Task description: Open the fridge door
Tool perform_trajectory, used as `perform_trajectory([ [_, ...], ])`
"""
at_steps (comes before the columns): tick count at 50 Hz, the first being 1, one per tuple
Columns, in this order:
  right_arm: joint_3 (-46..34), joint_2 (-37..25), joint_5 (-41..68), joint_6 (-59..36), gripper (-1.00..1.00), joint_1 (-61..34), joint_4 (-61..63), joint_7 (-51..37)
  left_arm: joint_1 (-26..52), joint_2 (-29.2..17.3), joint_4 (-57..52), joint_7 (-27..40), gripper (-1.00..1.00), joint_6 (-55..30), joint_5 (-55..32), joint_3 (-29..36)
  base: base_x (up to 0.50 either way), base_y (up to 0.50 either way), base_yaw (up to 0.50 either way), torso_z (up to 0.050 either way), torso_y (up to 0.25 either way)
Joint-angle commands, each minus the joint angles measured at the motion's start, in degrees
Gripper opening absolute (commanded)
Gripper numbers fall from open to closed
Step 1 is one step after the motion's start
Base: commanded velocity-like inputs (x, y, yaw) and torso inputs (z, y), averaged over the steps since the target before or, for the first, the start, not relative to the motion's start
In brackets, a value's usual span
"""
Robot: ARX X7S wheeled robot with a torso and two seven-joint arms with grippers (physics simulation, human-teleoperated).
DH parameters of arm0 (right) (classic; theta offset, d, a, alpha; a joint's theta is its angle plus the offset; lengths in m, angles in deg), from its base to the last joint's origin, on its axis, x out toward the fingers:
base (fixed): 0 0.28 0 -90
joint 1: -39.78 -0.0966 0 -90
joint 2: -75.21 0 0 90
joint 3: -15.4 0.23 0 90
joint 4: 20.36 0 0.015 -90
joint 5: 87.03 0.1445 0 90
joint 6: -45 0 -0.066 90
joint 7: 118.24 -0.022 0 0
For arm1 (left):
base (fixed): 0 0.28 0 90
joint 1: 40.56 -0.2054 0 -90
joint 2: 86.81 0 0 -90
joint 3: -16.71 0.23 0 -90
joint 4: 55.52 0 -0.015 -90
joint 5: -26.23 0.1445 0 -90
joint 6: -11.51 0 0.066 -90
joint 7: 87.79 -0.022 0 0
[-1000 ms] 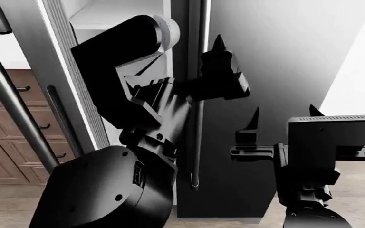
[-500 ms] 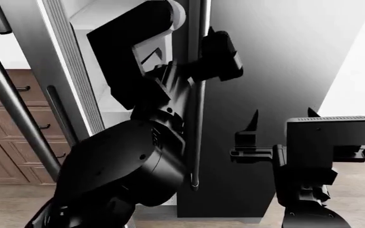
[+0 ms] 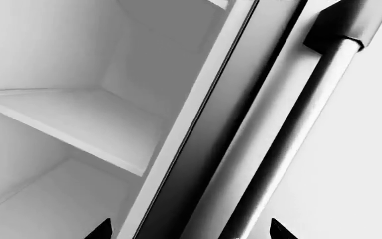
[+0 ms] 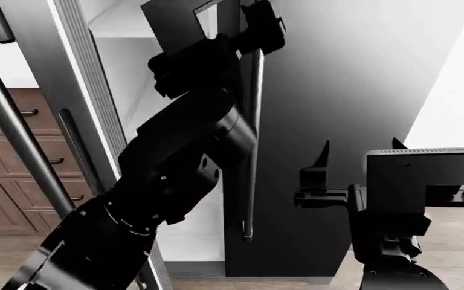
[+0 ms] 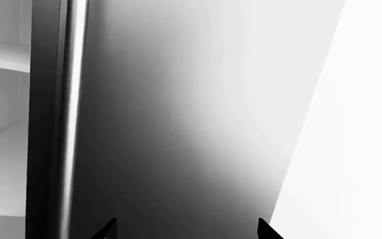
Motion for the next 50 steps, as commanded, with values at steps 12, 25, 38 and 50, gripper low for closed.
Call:
perform_trajectory([
  [12,1.8,1.2,-0.7,0.9,1.00,0.3,-0.5,1.8,7.0,1.2,27.2,-3.2,1.00,19.1,-3.0,10.8,0.00,0.00,0.00,0.000,0.000],
  [25,1.5,1.5,-2.2,0.8,1.00,0.5,-0.1,2.6,6.0,1.5,36.1,-2.8,1.00,24.8,-4.2,14.3,0.00,0.00,0.00,0.000,0.000],
  [38,1.8,1.8,-3.0,1.3,1.00,0.9,0.1,3.3,5.7,1.8,42.3,-3.7,1.00,27.4,-8.8,21.9,0.00,0.00,0.00,0.000,0.000],
  [50,1.6,2.4,-5.8,1.5,1.00,1.1,0.3,5.4,2.8,-1.1,53.1,-0.2,1.00,29.2,-14.5,22.1,0.00,0.00,0.00,0.000,0.000],
])
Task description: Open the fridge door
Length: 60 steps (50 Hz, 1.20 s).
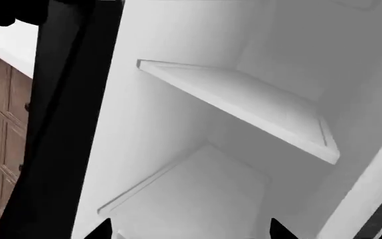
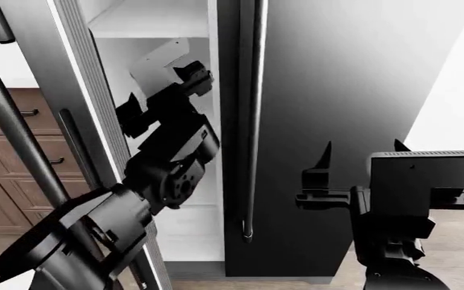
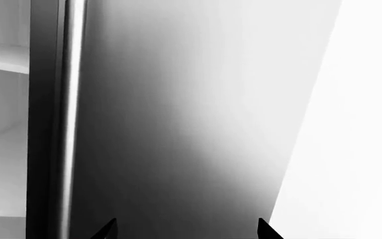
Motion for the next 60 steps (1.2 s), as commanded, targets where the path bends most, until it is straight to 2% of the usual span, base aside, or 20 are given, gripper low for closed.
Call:
perform_trajectory([
  [1,1.4,1.7,-3.3,1.0,1.00,0.3,-0.1,3.2,-1.7,-0.9,11.0,0.2,1.00,4.1,-3.4,-0.6,0.00,0.00,0.00,0.000,0.000],
  [4,1.6,1.6,-2.6,1.3,1.00,0.5,-0.1,2.8,-1.6,-1.1,13.8,-1.0,1.00,4.6,-3.7,-1.2,0.00,0.00,0.00,0.000,0.000],
  [12,1.7,1.5,-2.0,1.3,1.00,0.4,-0.3,2.4,-2.0,2.1,26.7,-6.1,1.00,5.9,-4.7,-2.4,0.00,0.00,0.00,0.000,0.000],
  [20,2.4,1.6,-0.9,2.5,1.00,1.3,-0.2,1.7,-4.4,-1.1,27.2,-4.5,1.00,6.0,-3.9,-2.0,0.00,0.00,0.00,0.000,0.000],
  [27,2.7,1.6,-0.3,2.7,1.00,1.5,-0.1,1.4,-6.4,-3.9,27.6,-0.9,1.00,5.2,-0.1,-4.8,0.00,0.00,0.01,0.000,0.000],
  [30,2.9,1.5,0.3,2.9,1.00,1.6,-0.3,1.0,-7.0,-5.3,27.6,1.0,1.00,4.6,3.3,-9.0,0.00,0.00,0.01,0.000,0.000],
  [34,2.9,1.5,-0.2,2.7,1.00,1.5,-0.1,1.3,-7.1,-7.0,27.6,3.3,1.00,2.9,10.1,-18.1,0.00,0.00,0.01,0.000,0.000],
  [38,2.9,1.6,-0.5,2.8,1.00,1.5,-0.1,1.6,-7.7,-8.6,27.6,3.6,1.00,0.1,20.7,-31.2,0.00,0.00,0.01,0.000,0.000],
  [44,2.7,1.5,-0.1,2.4,1.00,1.0,-0.2,1.3,-9.2,-9.4,27.6,2.8,1.00,-2.3,41.3,-51.9,0.00,0.00,0.00,0.000,0.000],
  [48,2.9,1.4,1.0,2.5,1.00,1.0,-0.4,0.7,-9.3,-8.6,27.6,1.2,1.00,-2.8,51.3,-62.3,0.00,0.00,0.01,0.000,0.000],
  [56,2.8,1.4,0.4,2.0,1.00,0.7,-0.3,1.1,-8.7,-6.5,27.6,-4.8,1.00,-1.1,61.5,-72.6,0.00,0.00,0.02,0.000,0.000],
  [58,2.9,1.3,0.9,2.1,1.00,0.6,-0.5,0.9,-8.3,-6.0,27.6,-7.8,1.00,-0.4,62.3,-74.2,0.00,0.01,0.02,0.000,0.000],
  [60,3.3,1.2,1.5,2.3,1.00,0.5,-0.8,0.7,-7.8,-4.9,27.6,-14.8,1.00,1.1,62.4,-75.3,0.00,0.01,0.02,0.000,0.000],
])
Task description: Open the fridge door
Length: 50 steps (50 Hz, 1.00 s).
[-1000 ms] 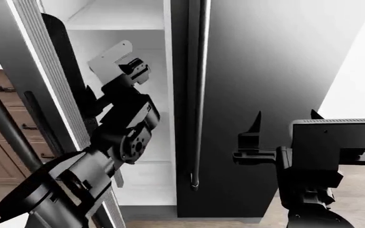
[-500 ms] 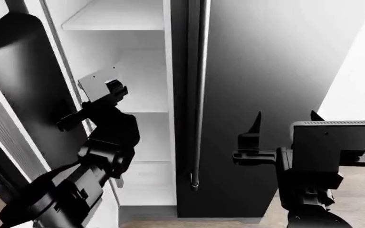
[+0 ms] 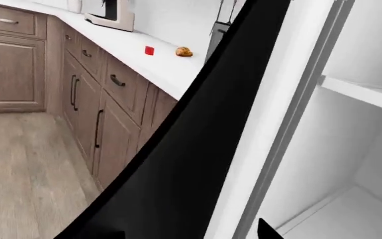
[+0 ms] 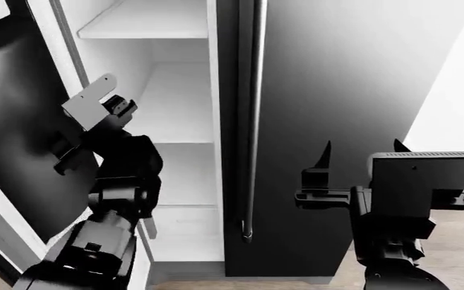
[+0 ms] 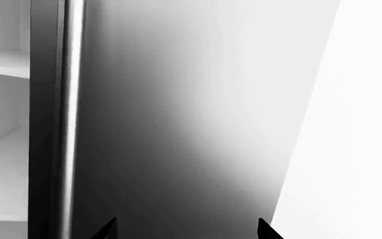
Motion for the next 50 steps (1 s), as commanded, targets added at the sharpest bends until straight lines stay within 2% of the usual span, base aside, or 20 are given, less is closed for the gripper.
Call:
perform_trajectory([
  [1,2.1,0.8,0.4,0.8,1.00,-0.3,-0.8,1.0,1.1,-4.8,11.6,-14.7,1.00,5.1,15.7,-25.5,0.00,0.01,0.02,0.000,0.000],
  [2,2.1,0.7,0.7,0.8,1.00,-0.3,-0.8,0.8,1.1,-4.6,11.6,-15.3,1.00,5.7,16.3,-25.6,0.00,0.01,0.02,0.000,0.000],
  [4,2.4,0.6,1.2,0.9,1.00,-0.3,-0.9,0.5,1.5,-3.4,11.5,-22.1,1.00,6.4,16.6,-25.1,0.00,0.01,0.02,0.000,0.000],
  [8,2.7,0.5,2.1,1.3,1.00,0.1,-0.8,-0.1,0.3,-1.8,10.9,-28.0,1.00,10.1,18.5,-22.9,0.00,0.01,0.02,0.000,0.000],
  [9,2.7,0.5,2.2,1.3,1.00,0.1,-0.7,-0.1,-2.5,-1.0,4.7,-30.4,1.00,8.3,18.8,-21.7,0.00,0.01,0.01,0.000,0.000],
  [11,2.8,0.4,2.5,1.4,1.00,0.1,-0.8,-0.3,-10.3,0.2,-12.5,-34.7,1.00,-1.1,17.7,-19.6,0.00,0.00,0.01,0.000,0.000],
  [14,3.1,0.5,3.2,2.0,1.00,0.2,-1.2,-0.6,-16.8,0.4,-30.2,-38.9,1.00,-7.8,16.2,-16.4,0.00,0.00,0.00,0.000,0.000],
  [15,3.3,0.6,3.6,2.4,1.00,0.3,-1.4,-0.8,-18.4,0.1,-36.9,-39.8,1.00,-12.3,15.7,-15.1,0.00,0.00,0.00,0.000,0.000],
  [18,3.2,0.4,4.1,2.1,1.00,0.1,-1.4,-1.2,-23.2,0.0,-43.7,-42.2,1.00,-12.3,14.7,-12.5,0.00,0.00,0.00,0.000,0.000],
  [21,3.4,0.4,4.7,2.5,1.00,0.2,-1.5,-1.6,-26.6,-0.6,-50.9,-45.5,1.00,-16.3,12.3,-9.8,0.00,0.00,0.00,0.000,0.000],
  [25,3.9,0.4,5.7,3.2,1.00,0.4,-2.1,-2.0,-29.6,-1.1,-59.2,-46.3,1.00,-20.7,11.2,-6.9,0.00,0.00,0.00,0.000,0.000],
  [34,4.9,-0.3,7.9,4.0,1.00,0.0,-3.7,-2.4,-31.6,-1.6,-69.3,-45.5,1.00,-31.4,8.0,-3.1,0.00,0.00,0.00,0.000,0.000],
  [44,0.7,-2.4,10.0,1.4,1.00,-7.0,-6.9,-0.6,-30.5,-1.4,-71.7,-41.5,1.00,-35.6,7.2,-2.1,0.00,0.00,0.00,0.000,0.000],
  [50,2.1,-1.5,13.6,4.5,1.00,-10.1,-12.1,2.4,-28.9,-1.6,-69.5,-39.2,1.00,-35.1,7.8,-2.6,0.00,0.00,0.00,0.000,0.000],
])
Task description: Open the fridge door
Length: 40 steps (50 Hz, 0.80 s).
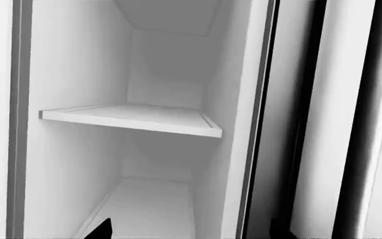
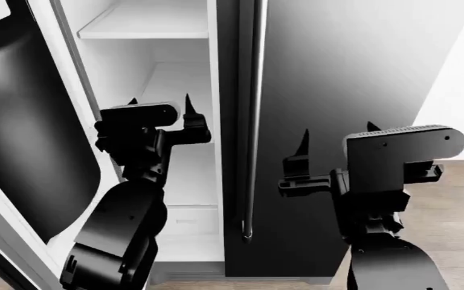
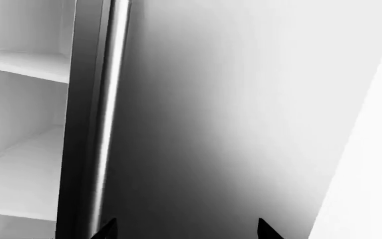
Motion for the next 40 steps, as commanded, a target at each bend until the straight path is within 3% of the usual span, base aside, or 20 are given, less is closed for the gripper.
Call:
perform_trajectory([
  [1,1.2,1.2,3.6,2.7,1.00,-6.2,-7.1,4.9,0.5,0.7,-0.7,1.0,1.00,-1.4,0.7,-0.5,0.00,0.00,0.00,0.000,0.000],
  [22,3.4,2.4,10.3,0.4,1.00,-17.8,-12.6,7.2,4.1,-1.6,3.8,4.5,1.00,2.3,2.8,-0.3,0.00,0.00,0.00,0.000,0.000],
  [40,5.4,2.9,20.1,9.1,1.00,-24.6,-27.4,5.5,4.7,-2.8,5.3,5.9,1.00,3.2,3.5,0.8,0.00,0.00,0.00,0.000,0.000],
])
